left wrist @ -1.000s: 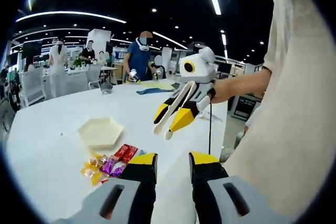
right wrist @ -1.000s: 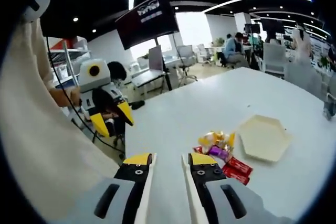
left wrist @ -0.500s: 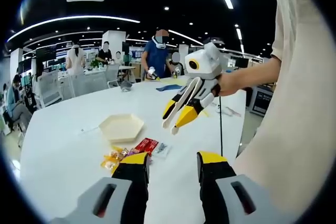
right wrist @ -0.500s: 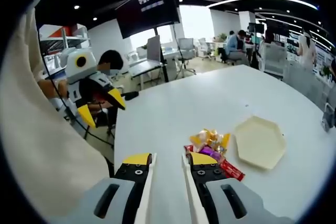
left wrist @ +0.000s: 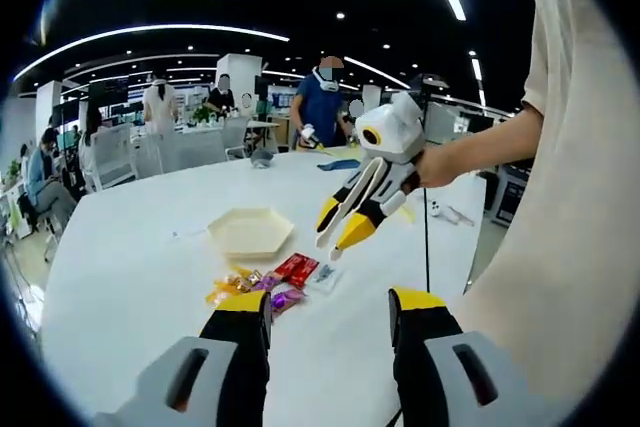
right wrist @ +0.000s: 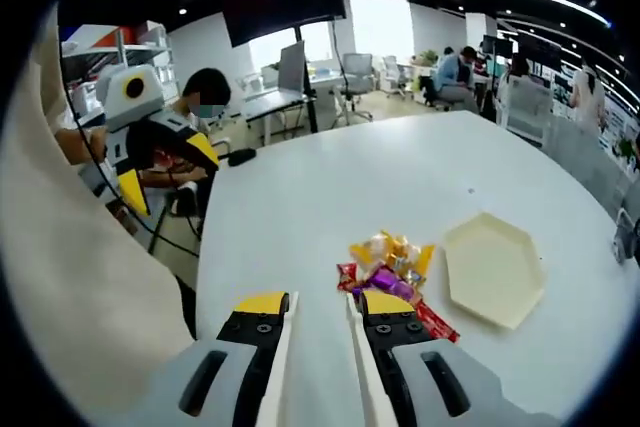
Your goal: Place the target food into the container with the food tongs after gripping and lifting it, then release it inside without dropping or visibly crushing the food.
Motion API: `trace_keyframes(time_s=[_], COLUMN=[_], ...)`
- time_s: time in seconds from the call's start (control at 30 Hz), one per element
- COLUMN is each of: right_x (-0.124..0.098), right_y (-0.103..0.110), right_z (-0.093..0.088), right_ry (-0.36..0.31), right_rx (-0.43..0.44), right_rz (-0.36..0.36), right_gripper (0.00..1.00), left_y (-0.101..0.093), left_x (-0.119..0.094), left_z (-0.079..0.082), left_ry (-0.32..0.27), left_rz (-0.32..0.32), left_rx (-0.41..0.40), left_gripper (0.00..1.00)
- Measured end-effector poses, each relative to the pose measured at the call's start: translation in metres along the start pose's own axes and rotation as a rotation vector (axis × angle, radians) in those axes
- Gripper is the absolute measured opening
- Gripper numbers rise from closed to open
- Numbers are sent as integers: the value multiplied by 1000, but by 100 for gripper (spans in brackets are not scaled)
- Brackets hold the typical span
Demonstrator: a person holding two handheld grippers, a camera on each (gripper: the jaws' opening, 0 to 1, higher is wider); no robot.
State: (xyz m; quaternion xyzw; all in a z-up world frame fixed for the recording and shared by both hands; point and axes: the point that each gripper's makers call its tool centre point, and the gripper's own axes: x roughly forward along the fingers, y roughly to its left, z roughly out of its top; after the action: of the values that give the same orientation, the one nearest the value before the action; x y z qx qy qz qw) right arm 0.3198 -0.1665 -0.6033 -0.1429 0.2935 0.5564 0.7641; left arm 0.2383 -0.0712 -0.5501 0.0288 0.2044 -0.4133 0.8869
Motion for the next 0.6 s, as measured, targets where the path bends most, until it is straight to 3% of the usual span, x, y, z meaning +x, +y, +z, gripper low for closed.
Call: trace_keyframes(time_s=[0.6], right_x=[31], right_y=[-19], right_z=[-16], right_ry=[94], right_rx=[-36], right_rz=[-1], right_gripper=[28], left_y=[8], left_x=[-8], left_z=[-6], left_ry=[3], left_rz=[39], left_rx=[-35], left_gripper=[57])
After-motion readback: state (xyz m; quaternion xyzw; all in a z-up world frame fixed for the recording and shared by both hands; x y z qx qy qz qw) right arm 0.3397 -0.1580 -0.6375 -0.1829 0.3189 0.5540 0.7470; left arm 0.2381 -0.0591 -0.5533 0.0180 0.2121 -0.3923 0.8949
